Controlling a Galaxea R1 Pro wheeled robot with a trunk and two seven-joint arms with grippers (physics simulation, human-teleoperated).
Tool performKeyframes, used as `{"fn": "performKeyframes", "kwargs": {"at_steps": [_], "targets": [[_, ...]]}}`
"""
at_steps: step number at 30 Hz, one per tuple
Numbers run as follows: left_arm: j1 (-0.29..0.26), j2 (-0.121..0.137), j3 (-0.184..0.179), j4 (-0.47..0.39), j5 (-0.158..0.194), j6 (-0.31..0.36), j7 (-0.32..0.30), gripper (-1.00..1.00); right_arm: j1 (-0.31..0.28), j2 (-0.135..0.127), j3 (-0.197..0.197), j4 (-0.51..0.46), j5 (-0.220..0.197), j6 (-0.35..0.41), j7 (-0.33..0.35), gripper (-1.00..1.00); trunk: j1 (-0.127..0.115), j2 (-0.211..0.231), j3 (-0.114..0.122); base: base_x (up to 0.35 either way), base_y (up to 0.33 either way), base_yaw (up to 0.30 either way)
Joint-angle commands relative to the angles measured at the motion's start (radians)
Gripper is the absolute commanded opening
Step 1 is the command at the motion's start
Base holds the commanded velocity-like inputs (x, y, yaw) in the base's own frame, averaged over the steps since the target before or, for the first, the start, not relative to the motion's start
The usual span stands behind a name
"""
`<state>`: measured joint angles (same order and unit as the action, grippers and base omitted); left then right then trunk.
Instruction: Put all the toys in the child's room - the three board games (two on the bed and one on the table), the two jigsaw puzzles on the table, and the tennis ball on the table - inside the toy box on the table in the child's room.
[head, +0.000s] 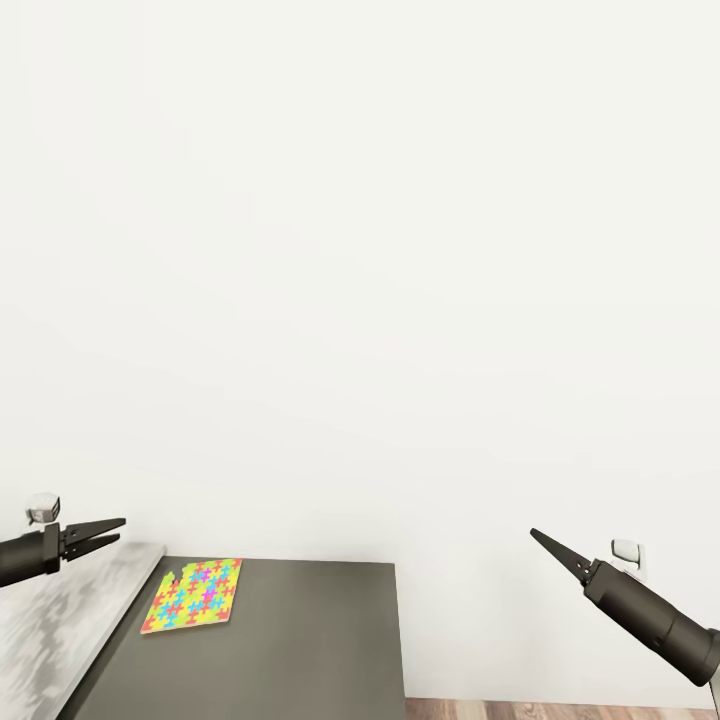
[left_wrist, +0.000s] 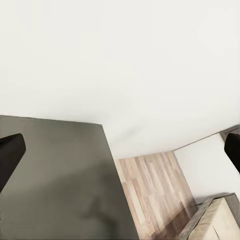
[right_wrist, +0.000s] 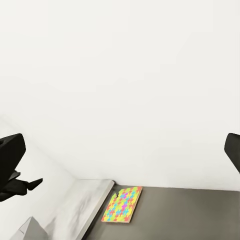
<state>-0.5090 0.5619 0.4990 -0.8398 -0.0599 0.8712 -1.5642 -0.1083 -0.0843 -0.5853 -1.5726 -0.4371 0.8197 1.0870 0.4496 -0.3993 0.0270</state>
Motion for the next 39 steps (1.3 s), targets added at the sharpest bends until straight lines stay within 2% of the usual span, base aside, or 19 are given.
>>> {"fn": "performKeyframes", "kwargs": {"at_steps": [1,6,8,15,16,17,22,26,32,37,39], "targets": [[-0.001,0.0,0.001,0.0,-0.008,0.012,-0.007,1.0,0.0,0.0,-0.001,0.0,-0.002,0.006,0.002,1.0,0.0,-0.001,0.0,0.0,0.0,0.0],[-0.01,0.0,-0.006,0.002,-0.015,0.025,-0.007,1.0,0.0,0.0,-0.001,0.0,-0.002,0.006,0.002,1.0,0.0,-0.001,0.0,0.0,0.0,0.0],[-0.016,0.0,-0.009,0.001,-0.018,0.033,0.016,1.0,0.0,0.0,-0.002,0.0,-0.002,0.007,0.002,1.0,0.0,-0.001,-0.001,0.0,0.0,0.0],[-0.078,0.0,-0.019,-0.003,-0.02,0.094,0.245,1.0,-0.001,0.0,-0.002,0.0,-0.002,0.007,0.002,1.0,0.0,-0.001,-0.006,0.0,0.0,0.0],[-0.098,-0.003,-0.023,-0.003,-0.019,0.103,0.317,1.0,-0.001,0.0,-0.002,0.0,-0.002,0.007,0.001,1.0,0.0,-0.001,-0.007,0.0,0.0,0.0],[-0.107,-0.004,-0.026,-0.003,-0.019,0.106,0.352,1.0,-0.001,0.0,-0.002,0.0,-0.002,0.007,0.001,1.0,0.0,-0.001,-0.008,0.0,0.0,0.0],[-0.151,-0.017,-0.061,-0.001,-0.018,0.117,0.504,1.0,-0.001,0.0,-0.002,0.0,-0.002,0.011,0.0,1.0,0.0,-0.001,-0.016,0.0,0.0,0.0],[-0.187,-0.037,-0.109,0.002,-0.019,0.119,0.593,1.0,-0.001,-0.001,-0.003,0.0,-0.002,0.03,0.0,1.0,0.0,-0.001,-0.022,0.0,0.0,0.0],[-0.232,-0.089,-0.197,0.008,-0.02,0.12,0.707,1.0,-0.001,-0.003,-0.004,0.0,0.0,0.06,-0.001,1.0,0.0,-0.001,-0.032,0.0,0.0,0.0],[-0.263,-0.118,-0.227,0.022,-0.019,0.123,0.79,1.0,-0.001,-0.016,-0.004,0.0,0.001,0.09,-0.001,1.0,0.0,-0.001,-0.04,0.0,0.0,0.0],[-0.283,-0.132,-0.235,0.044,-0.02,0.123,0.842,1.0,-0.001,-0.035,-0.004,-0.001,0.001,0.111,0.001,1.0,0.0,-0.001,-0.043,0.0,0.0,0.0]]}}
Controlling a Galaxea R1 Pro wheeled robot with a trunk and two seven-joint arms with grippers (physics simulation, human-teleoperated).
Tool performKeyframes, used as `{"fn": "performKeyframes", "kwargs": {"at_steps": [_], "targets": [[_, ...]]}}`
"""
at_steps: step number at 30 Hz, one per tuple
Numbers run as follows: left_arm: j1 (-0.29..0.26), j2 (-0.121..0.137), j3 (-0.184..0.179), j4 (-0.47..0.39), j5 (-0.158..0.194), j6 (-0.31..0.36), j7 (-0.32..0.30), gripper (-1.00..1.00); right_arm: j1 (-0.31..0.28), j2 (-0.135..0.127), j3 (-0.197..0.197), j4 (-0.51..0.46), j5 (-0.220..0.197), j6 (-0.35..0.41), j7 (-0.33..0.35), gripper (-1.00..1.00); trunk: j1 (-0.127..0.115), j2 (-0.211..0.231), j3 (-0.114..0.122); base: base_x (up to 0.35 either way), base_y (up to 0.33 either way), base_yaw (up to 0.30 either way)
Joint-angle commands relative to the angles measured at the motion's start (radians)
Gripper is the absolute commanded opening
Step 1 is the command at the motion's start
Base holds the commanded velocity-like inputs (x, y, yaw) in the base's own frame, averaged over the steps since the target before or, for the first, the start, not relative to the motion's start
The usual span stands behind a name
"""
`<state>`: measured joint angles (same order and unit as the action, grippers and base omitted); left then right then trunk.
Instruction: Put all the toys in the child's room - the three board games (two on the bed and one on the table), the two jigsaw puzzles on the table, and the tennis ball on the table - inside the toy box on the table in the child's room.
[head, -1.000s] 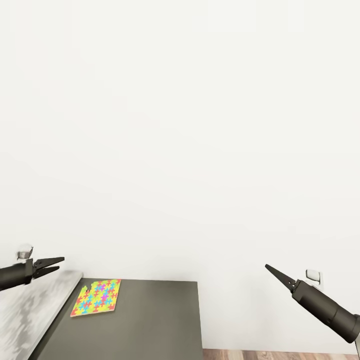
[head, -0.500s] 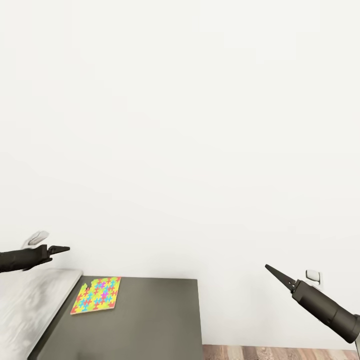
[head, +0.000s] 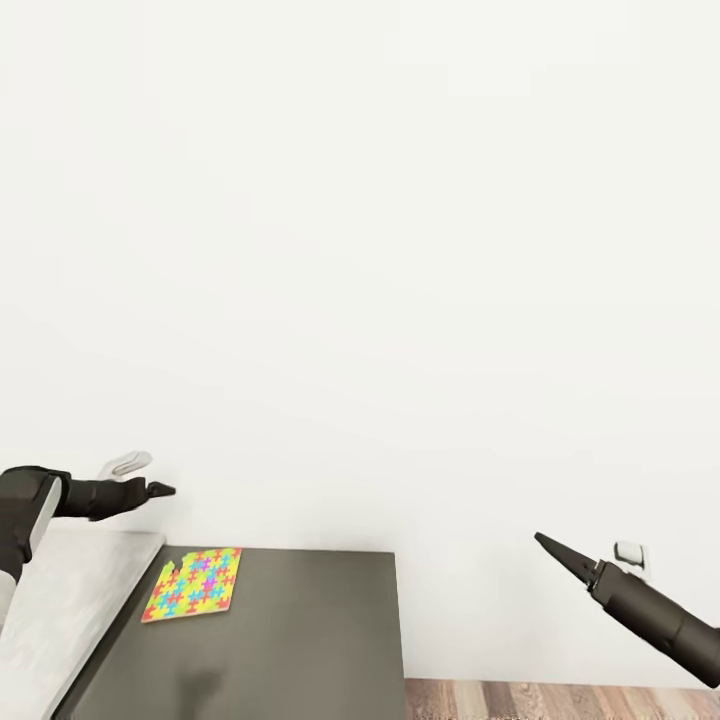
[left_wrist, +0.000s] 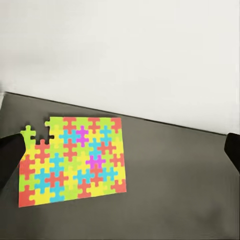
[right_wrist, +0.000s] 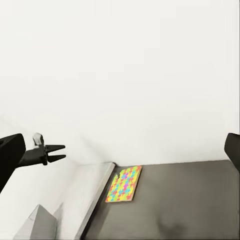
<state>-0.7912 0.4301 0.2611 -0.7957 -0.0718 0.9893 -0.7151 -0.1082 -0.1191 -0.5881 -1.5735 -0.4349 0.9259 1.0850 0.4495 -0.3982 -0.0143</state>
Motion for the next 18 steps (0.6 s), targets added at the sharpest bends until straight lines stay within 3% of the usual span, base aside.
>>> {"fn": "performKeyframes", "kwargs": {"at_steps": [1,8,18], "targets": [[-0.008,-0.005,0.001,0.01,-0.008,0.004,0.01,1.0,-0.001,-0.008,0.0,0.0,-0.001,0.012,0.003,1.0,0.0,-0.002,-0.003,0.0,0.0,0.0],[-0.051,-0.024,-0.004,0.09,-0.008,-0.005,0.108,1.0,-0.001,-0.065,0.009,0.001,-0.002,0.071,0.006,1.0,0.0,-0.002,-0.015,0.0,0.0,0.0],[-0.06,-0.05,-0.006,0.106,-0.009,-0.009,0.144,1.0,-0.001,-0.079,0.01,0.001,-0.003,0.092,0.009,1.0,0.0,-0.002,-0.031,0.0,0.0,0.0]]}}
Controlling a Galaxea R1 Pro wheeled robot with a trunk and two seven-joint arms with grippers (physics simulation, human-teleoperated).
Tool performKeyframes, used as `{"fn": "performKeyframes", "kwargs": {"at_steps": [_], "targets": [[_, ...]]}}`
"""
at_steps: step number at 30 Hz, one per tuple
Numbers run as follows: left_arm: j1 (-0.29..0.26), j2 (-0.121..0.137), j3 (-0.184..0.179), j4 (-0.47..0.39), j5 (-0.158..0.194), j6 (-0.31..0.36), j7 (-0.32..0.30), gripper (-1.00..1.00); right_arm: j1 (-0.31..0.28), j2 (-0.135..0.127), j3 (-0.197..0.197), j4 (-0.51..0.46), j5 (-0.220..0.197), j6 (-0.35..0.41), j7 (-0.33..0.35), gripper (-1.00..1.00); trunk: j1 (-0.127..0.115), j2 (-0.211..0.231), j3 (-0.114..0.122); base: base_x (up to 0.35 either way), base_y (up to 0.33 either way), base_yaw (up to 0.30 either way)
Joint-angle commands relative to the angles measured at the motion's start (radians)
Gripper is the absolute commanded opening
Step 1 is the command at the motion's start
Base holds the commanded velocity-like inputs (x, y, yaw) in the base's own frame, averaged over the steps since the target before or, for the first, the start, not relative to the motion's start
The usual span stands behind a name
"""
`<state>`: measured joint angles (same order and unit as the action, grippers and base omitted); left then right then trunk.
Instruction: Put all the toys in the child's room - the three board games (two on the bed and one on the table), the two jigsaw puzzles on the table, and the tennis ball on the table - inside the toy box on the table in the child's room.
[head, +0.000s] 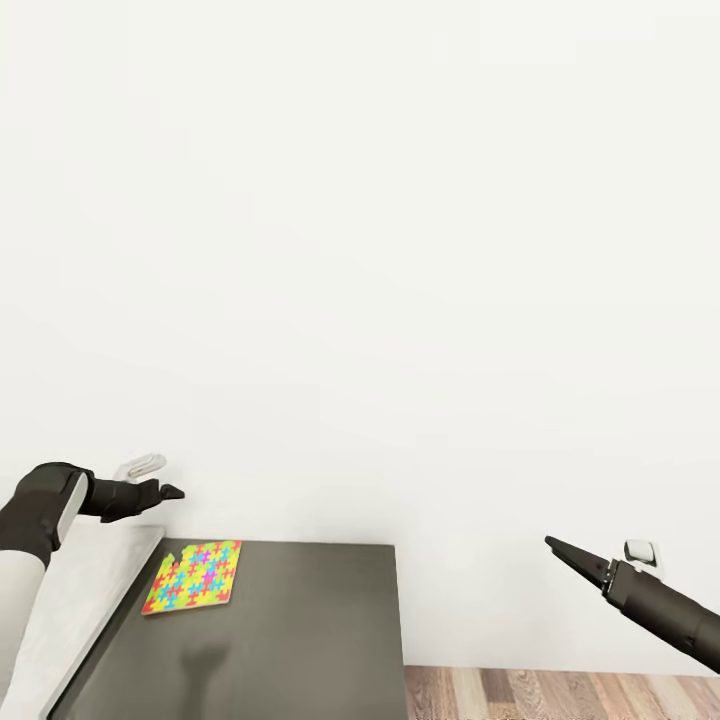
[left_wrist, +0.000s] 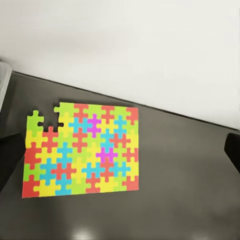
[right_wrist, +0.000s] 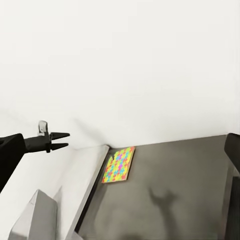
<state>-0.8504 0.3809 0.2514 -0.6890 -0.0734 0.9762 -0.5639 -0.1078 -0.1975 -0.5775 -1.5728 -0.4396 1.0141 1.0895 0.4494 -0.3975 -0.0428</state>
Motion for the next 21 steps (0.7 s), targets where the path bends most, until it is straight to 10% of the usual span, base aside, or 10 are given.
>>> {"fn": "performKeyframes", "kwargs": {"at_steps": [1,21], "targets": [[-0.001,-0.001,0.003,0.0,-0.008,0.004,-0.002,1.0,-0.001,0.0,-0.001,0.0,0.001,0.004,0.004,1.0,0.001,-0.002,-0.004,0.0,0.0,0.0],[-0.038,0.002,0.003,0.057,-0.005,-0.067,0.051,1.0,-0.001,0.0,-0.001,0.0,0.002,0.005,0.004,1.0,0.001,-0.002,-0.037,0.0,0.0,0.0]]}}
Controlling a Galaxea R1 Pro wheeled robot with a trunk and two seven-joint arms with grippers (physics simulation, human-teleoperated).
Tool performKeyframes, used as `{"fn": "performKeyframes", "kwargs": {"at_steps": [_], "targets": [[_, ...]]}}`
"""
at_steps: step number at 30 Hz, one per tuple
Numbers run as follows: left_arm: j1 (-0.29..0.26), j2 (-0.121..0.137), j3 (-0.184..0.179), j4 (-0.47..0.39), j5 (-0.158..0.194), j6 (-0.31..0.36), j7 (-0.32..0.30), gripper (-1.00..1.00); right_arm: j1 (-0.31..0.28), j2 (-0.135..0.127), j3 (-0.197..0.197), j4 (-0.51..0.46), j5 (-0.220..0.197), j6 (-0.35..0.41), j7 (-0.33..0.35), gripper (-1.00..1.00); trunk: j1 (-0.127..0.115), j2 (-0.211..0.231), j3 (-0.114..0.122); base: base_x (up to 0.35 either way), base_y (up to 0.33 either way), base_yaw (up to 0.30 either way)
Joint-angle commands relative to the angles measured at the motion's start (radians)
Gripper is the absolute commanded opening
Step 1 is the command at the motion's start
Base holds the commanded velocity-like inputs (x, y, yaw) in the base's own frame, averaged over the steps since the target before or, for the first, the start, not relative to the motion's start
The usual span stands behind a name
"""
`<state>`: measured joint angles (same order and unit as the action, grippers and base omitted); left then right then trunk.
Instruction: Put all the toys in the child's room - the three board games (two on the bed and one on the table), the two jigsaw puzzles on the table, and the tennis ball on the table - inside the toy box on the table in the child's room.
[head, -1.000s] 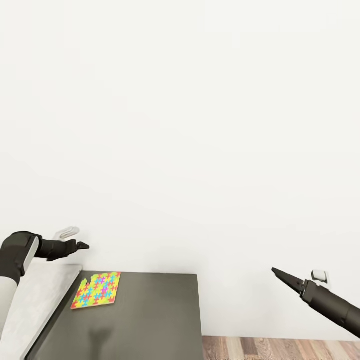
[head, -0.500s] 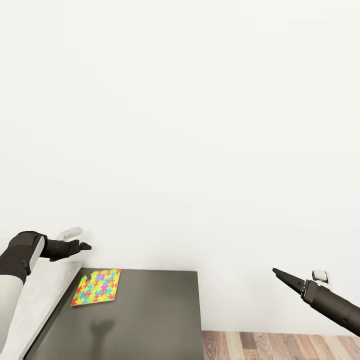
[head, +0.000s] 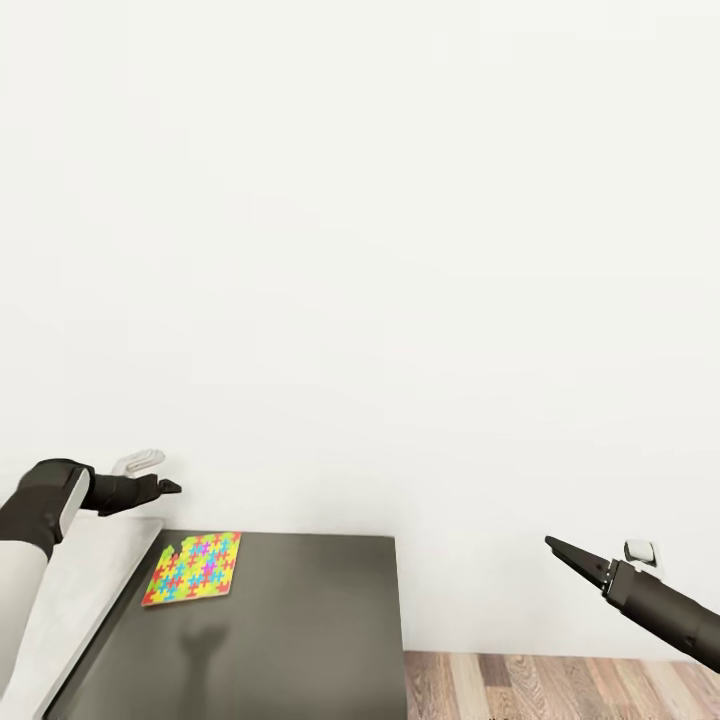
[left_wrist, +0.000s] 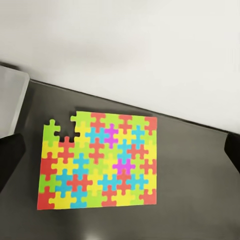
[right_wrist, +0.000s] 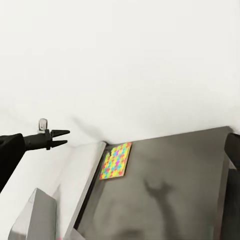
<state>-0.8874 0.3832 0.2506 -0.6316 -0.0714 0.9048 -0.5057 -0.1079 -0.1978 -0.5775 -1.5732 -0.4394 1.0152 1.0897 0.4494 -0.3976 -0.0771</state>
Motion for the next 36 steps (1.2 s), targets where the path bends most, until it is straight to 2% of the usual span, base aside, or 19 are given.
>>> {"fn": "performKeyframes", "kwargs": {"at_steps": [1,7,12,20,27,36], "targets": [[-0.006,0.0,0.004,0.016,-0.007,-0.005,-0.007,1.0,-0.001,0.0,0.0,0.0,0.001,0.004,0.004,1.0,0.001,-0.002,-0.004,0.0,0.0,0.0],[-0.031,0.003,0.004,0.16,-0.01,-0.103,-0.007,1.0,-0.001,0.0,0.001,0.0,0.002,0.003,0.004,1.0,0.001,-0.002,-0.014,0.0,0.0,0.0],[-0.047,0.001,0.004,0.193,-0.011,-0.132,-0.007,1.0,-0.001,0.002,0.001,0.0,0.002,0.003,0.004,1.0,0.001,-0.002,-0.022,0.0,0.0,0.0],[-0.054,-0.002,0.004,0.204,-0.011,-0.157,0.001,1.0,-0.001,0.003,0.002,0.0,0.002,0.002,0.004,1.0,0.001,-0.002,-0.035,0.0,0.0,0.0],[-0.054,-0.004,0.002,0.205,-0.011,-0.217,0.005,1.0,-0.001,0.003,0.003,0.0,0.002,0.002,0.004,1.0,0.001,-0.002,-0.046,0.0,0.0,0.0],[-0.054,-0.005,-0.014,0.204,-0.011,-0.251,0.008,1.0,-0.001,0.003,0.003,0.001,0.002,0.001,0.003,1.0,0.001,-0.002,-0.061,0.0,0.0,0.0]]}}
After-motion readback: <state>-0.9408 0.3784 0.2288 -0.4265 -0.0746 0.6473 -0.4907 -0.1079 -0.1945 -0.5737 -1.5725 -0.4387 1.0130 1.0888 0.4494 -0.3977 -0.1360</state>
